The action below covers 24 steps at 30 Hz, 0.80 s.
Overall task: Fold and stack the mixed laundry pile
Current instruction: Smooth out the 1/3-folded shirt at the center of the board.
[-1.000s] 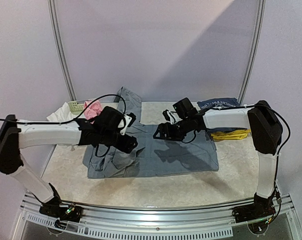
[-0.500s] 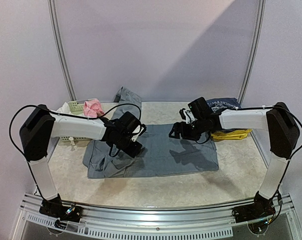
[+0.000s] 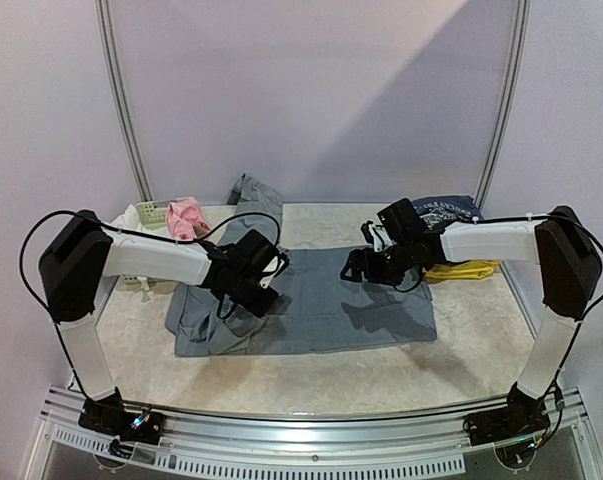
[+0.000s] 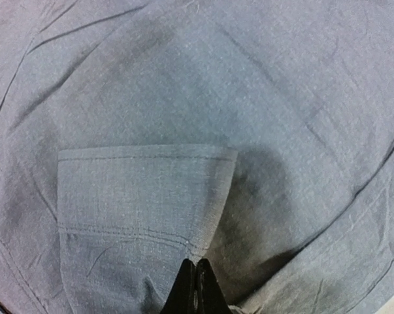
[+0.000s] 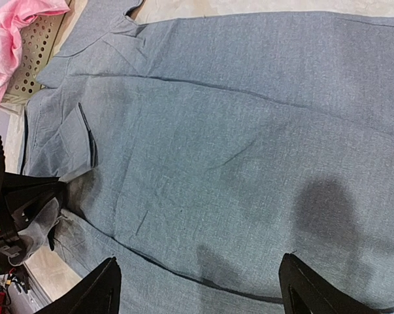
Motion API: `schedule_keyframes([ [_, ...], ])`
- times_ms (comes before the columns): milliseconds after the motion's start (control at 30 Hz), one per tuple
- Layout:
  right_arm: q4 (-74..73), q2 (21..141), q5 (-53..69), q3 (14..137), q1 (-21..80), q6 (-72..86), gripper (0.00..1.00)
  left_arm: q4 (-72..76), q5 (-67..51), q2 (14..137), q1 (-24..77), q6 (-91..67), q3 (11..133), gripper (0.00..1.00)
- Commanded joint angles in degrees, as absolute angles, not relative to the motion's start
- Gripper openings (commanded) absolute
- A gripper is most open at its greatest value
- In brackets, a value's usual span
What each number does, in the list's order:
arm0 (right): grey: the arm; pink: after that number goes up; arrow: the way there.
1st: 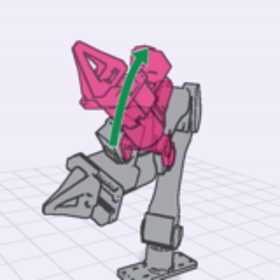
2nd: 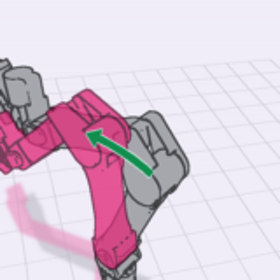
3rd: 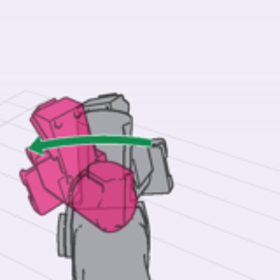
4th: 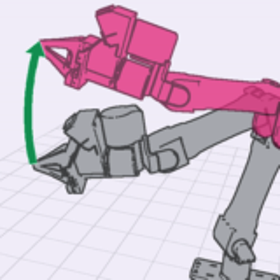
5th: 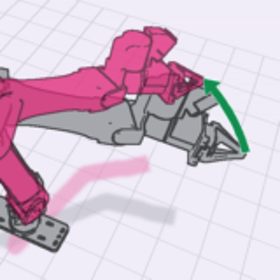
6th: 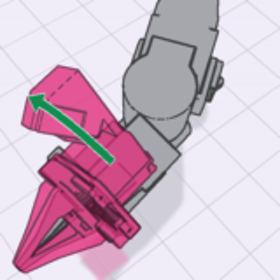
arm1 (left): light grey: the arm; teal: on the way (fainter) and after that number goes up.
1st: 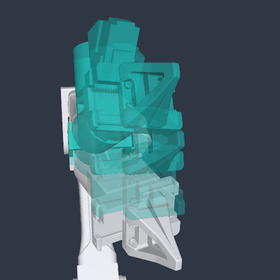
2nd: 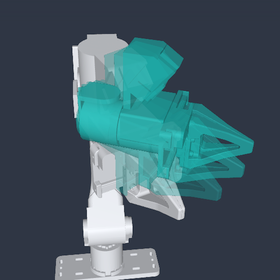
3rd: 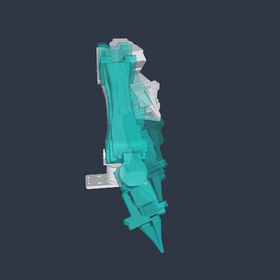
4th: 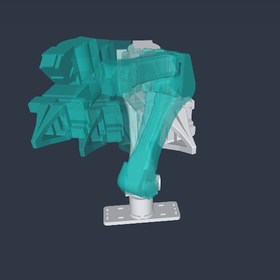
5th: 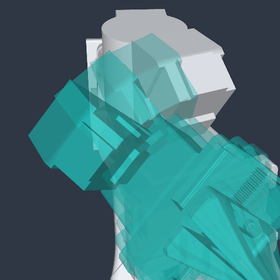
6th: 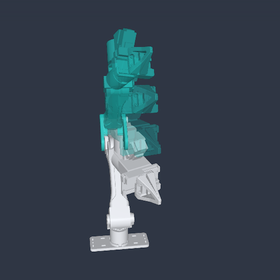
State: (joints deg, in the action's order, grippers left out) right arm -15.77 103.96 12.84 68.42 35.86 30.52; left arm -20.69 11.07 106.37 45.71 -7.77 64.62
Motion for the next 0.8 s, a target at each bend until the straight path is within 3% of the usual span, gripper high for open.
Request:
schedule_keyframes([
  [0, -14.3, 100.2, 11.6, 66.9, 35.6, 30.2, 0.85, -14.9, 11.1, 99.8, 46.1, -6.0, 60.8, 0.0],
  [433, -8.4, 91.6, 16.7, 58.8, 35.5, 33.5, 0.93, 7.5, -7.2, 90.7, 47.9, 2.7, 51.0, 0.0],
  [767, 6.7, 83.4, 32.3, 47.7, 35.3, 42.0, 0.99, 19.8, -13.3, 92.8, 49.4, 3.7, 48.1, 0.0],
])
